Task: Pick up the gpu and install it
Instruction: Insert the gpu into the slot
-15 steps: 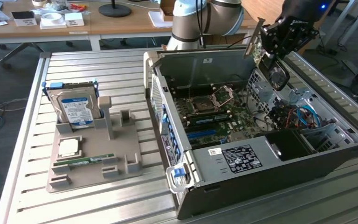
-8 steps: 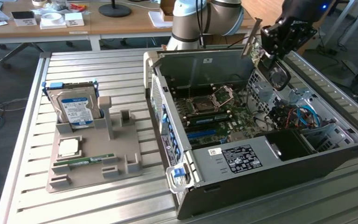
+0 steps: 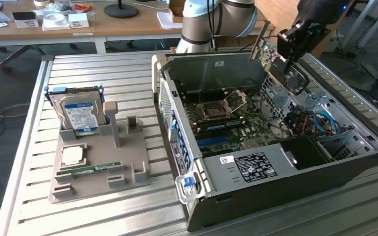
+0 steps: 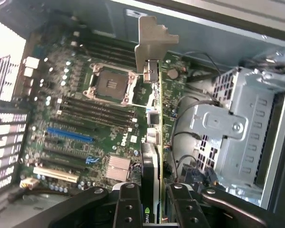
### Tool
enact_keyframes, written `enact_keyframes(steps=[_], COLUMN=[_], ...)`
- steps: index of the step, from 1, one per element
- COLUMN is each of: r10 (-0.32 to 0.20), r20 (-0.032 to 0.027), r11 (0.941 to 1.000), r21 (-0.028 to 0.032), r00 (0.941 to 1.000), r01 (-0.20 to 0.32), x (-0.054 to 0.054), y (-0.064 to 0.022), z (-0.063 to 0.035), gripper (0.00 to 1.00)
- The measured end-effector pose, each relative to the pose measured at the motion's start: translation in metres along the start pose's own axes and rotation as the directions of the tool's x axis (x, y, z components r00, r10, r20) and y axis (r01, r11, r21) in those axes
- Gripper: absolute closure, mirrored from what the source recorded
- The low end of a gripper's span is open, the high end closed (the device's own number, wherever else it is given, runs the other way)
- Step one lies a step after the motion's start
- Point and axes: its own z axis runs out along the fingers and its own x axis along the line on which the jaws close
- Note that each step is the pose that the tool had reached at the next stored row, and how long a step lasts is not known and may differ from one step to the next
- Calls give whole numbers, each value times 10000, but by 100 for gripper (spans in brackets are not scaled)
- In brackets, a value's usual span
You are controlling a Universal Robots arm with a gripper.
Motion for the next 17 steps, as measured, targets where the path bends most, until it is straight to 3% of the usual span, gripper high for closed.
enact_keyframes(steps=[5, 9, 13, 17], r10=[-910, -1632, -2336, -3041], r20=[-76, -135, -192, -248], r11=[9958, 9866, 9723, 9526], r21=[-20, -43, -67, -97], r00=[9958, 9865, 9721, 9523], r01=[910, 1632, 2335, 3039], x=[0, 0, 0, 1], y=[-1, -1, -2, -3], z=[8, 17, 26, 38], gripper=[73, 73, 73, 73])
